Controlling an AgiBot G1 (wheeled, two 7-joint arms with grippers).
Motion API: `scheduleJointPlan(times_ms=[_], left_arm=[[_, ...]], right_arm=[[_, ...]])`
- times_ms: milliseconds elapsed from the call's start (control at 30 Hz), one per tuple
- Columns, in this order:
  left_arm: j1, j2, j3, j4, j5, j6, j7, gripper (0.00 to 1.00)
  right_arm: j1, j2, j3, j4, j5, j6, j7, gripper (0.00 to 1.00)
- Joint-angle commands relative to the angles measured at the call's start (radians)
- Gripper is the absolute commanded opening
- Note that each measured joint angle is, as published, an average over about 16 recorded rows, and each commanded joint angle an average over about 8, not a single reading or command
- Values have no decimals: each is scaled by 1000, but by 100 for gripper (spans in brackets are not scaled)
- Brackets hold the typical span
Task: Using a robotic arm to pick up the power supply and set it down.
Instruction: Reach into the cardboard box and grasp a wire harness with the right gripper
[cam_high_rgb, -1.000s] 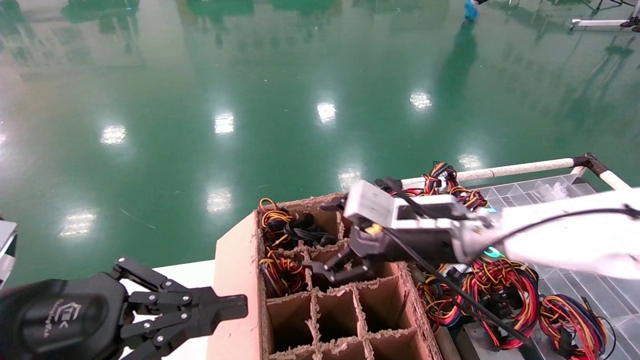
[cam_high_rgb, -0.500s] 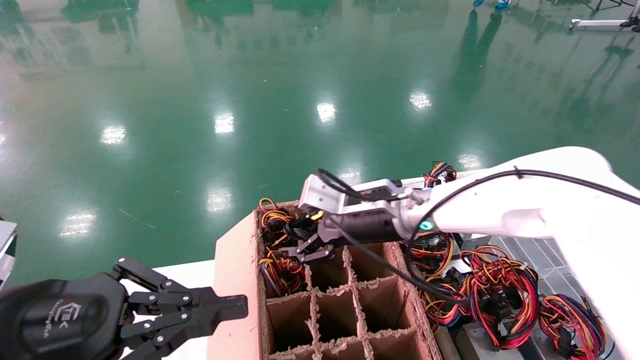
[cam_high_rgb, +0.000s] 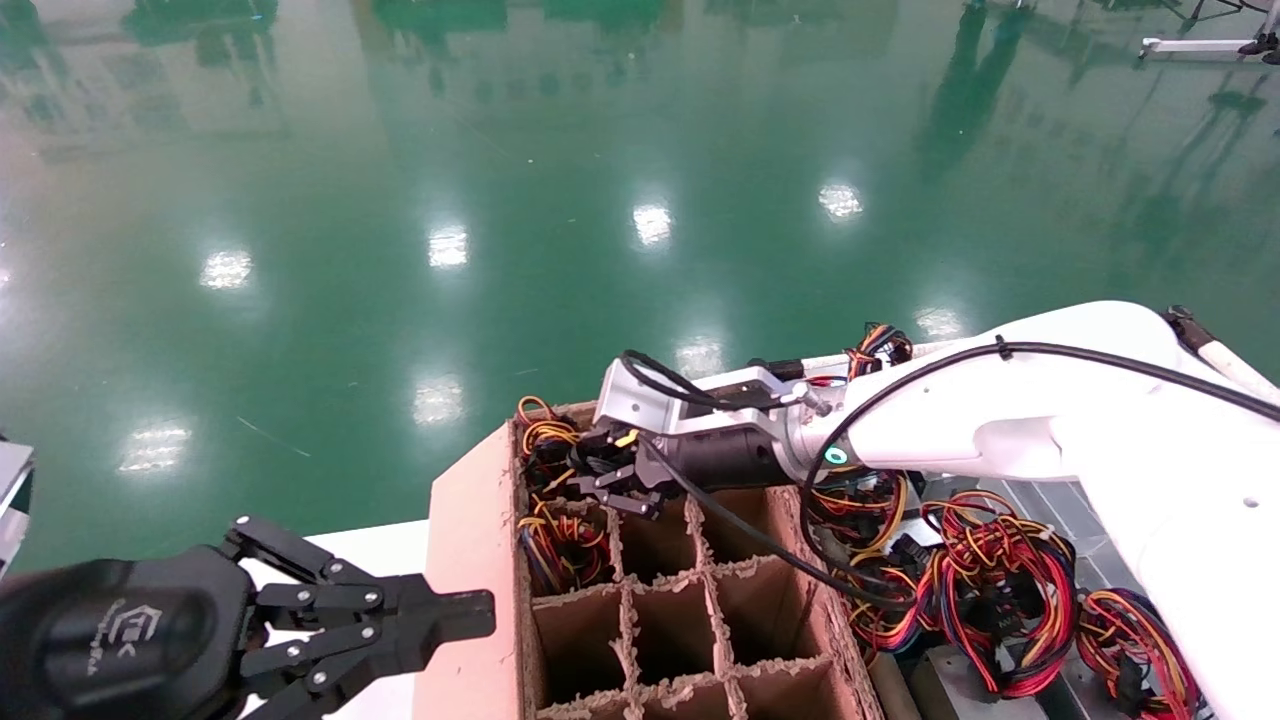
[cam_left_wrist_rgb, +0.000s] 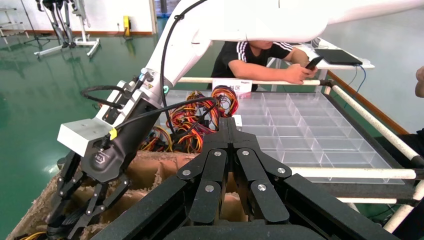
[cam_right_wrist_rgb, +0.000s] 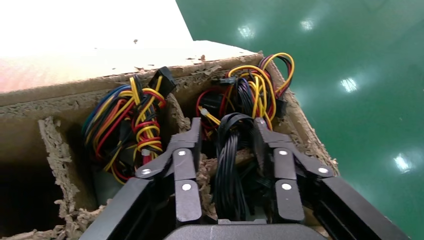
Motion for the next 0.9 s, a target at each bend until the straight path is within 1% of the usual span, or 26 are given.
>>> scheduleJointPlan(times_ms=[33,167,233,300,333,400,433,500,567,600,667,900], left_arm=[[0,0,0,0,0,0,0,0],[0,0,0,0,0,0,0,0],[0,0,0,0,0,0,0,7],[0,0,0,0,0,0,0,19],[0,0,0,0,0,0,0,27],[0,0,0,0,0,0,0,47],[0,0,0,0,0,0,0,59],[0,0,0,0,0,0,0,77],[0,0,0,0,0,0,0,90],[0,0,0,0,0,0,0,95],[0,0,0,0,0,0,0,100],[0,0,0,0,0,0,0,100]], right_arm=[[0,-1,-10,-3,7,2,-2,0],[-2,-2,-34,-3,18,10,8,0],[-3,-2,-47,-3,24,14,15,0],[-4,-2,-59,-1,30,16,22,0],[-3,-2,-65,0,33,17,25,0],[-2,-2,-75,3,41,18,31,0],[0,-2,-80,5,46,20,32,0],[3,0,-86,10,58,22,33,0],[8,1,-90,15,72,25,32,0],[11,2,-91,17,79,25,31,0],[18,5,-91,19,94,23,28,0],[56,16,-85,2,142,-2,35,0]])
